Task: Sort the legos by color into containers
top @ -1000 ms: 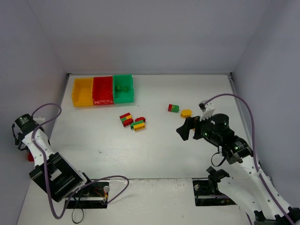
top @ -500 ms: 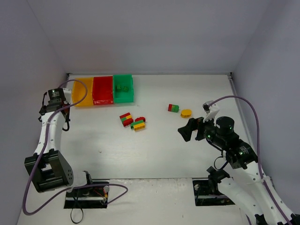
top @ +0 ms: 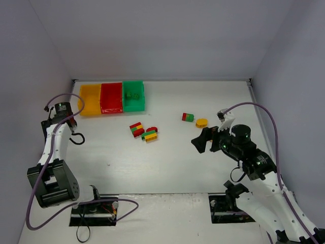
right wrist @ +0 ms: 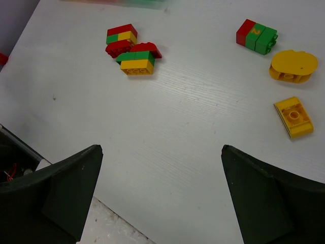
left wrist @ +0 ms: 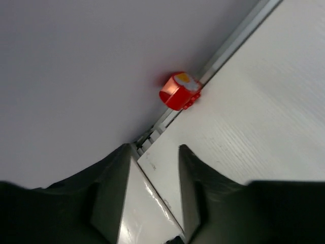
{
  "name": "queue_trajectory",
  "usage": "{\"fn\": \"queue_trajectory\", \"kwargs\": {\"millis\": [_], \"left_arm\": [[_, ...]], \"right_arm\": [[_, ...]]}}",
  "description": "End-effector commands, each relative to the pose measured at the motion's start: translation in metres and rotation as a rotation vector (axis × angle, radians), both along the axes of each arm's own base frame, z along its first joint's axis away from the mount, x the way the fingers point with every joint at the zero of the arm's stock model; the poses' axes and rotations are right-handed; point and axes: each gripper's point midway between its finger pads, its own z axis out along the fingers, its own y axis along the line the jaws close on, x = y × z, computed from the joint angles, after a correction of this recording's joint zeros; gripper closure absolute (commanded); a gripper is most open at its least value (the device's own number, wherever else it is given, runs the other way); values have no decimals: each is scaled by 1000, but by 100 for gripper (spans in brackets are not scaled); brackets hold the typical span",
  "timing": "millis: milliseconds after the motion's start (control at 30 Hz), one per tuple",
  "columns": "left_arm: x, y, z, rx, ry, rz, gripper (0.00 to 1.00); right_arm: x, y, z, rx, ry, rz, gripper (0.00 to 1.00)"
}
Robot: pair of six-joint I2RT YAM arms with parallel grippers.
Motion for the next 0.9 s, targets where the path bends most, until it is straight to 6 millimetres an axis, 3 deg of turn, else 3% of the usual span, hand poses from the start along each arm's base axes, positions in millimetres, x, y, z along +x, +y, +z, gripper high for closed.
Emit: {"fn": "queue_trajectory", "kwargs": {"millis": [0, 33, 67, 167, 200, 333, 567, 700, 867], "left_arm": [[-21, 15, 10, 99, -56, 217, 67], [-23, 17, 12, 120, -73, 264, 71], [-39, 21, 13, 175, -6, 333, 74], [-40, 23, 11, 155, -43, 450, 71], [-37, 20, 6, 129, -62, 470, 45], [-32, 12, 1, 69, -150, 529, 19], [-25, 11, -28, 24, -264, 625, 15], [-32, 11, -50, -28, -311, 718, 15], [-38, 19, -59, -59, -365, 781, 15]], "right_arm": [[4, 10, 18, 46, -38, 25, 0], [4, 10, 17, 47, -35, 27, 0], [3, 11, 16, 49, -30, 29, 0], [2, 12, 15, 52, -25, 35, 0], [2, 12, 15, 51, -23, 36, 0], [3, 13, 13, 50, -13, 42, 0], [3, 14, 14, 54, -10, 43, 0], [3, 15, 11, 53, -2, 44, 0], [4, 15, 8, 46, 6, 45, 0]]}}
